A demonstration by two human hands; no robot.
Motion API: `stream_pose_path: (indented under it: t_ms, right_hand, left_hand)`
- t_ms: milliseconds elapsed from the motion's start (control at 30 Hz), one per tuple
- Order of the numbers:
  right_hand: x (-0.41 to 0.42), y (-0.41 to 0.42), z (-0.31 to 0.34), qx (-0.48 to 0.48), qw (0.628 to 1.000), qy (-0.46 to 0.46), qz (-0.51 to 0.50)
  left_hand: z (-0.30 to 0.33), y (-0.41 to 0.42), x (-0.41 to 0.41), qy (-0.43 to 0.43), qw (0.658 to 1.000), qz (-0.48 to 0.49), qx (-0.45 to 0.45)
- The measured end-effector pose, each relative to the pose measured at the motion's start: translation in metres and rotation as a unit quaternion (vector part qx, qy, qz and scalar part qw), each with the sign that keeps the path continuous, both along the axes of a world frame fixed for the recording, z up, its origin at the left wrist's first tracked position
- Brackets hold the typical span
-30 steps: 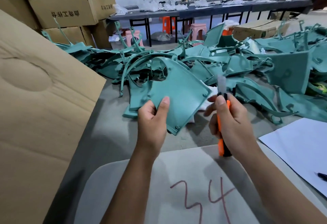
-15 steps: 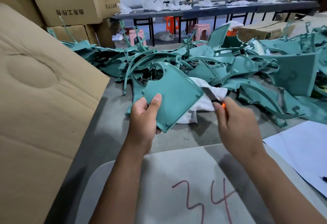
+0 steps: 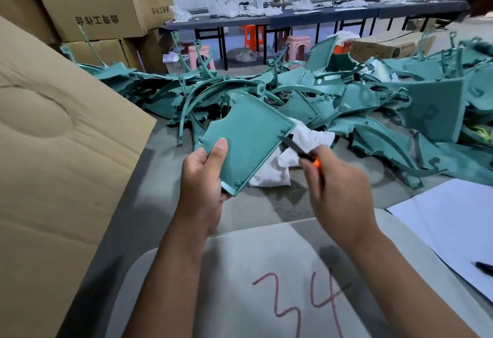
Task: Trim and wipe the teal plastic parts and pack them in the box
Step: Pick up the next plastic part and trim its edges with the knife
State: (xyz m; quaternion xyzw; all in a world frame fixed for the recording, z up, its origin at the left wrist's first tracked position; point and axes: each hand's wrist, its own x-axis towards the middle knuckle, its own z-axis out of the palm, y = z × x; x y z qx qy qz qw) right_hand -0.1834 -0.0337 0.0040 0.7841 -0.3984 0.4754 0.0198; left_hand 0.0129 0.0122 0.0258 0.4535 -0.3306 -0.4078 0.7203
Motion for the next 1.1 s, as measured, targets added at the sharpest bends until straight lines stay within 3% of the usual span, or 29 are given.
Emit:
stream_pose_path:
  t_ms: [133, 233, 333, 533, 667, 767, 900, 1100]
  right_hand:
    - [-0.019, -0.017, -0.006, 0.066, 0.992, -0.076, -0.079]
    - [-0.023, -0.016, -0.006, 0.052, 0.991, -0.125, -0.003]
    - [-0.017, -0.008, -0.005, 0.042, 0.989, -0.077, 0.121]
    - [-0.01, -0.009, -0.01, 0.091, 0.972, 0.011, 0.218]
    - [-0.009, -0.005, -0.009, 0.09, 0.97, -0.004, 0.228]
    - [-0.015, -0.009, -0.007, 0.094, 0.974, -0.015, 0.205]
    - [-0.013, -0.008, -0.007, 0.106, 0.968, 0.004, 0.228]
    - [-0.008, -0.004, -0.005, 0.115, 0.961, 0.028, 0.252]
  left_hand:
    - [0.001, 0.005, 0.015, -0.063, 0.997, -0.046, 0.0]
    - [0.0, 0.007, 0.021, -0.089, 0.993, -0.076, -0.007]
    - [-0.006, 0.008, 0.023, -0.061, 0.992, -0.113, 0.002]
    - [-0.015, 0.003, 0.024, -0.016, 0.998, -0.064, 0.017]
    - [-0.015, 0.001, 0.027, 0.006, 0.997, -0.049, 0.051]
    - [-0.015, 0.0, 0.031, 0.028, 0.992, 0.02, 0.12]
    - [-0.019, -0.001, 0.036, -0.087, 0.978, 0.099, 0.16]
    - [-0.022, -0.002, 0.034, -0.16, 0.974, 0.047, 0.153]
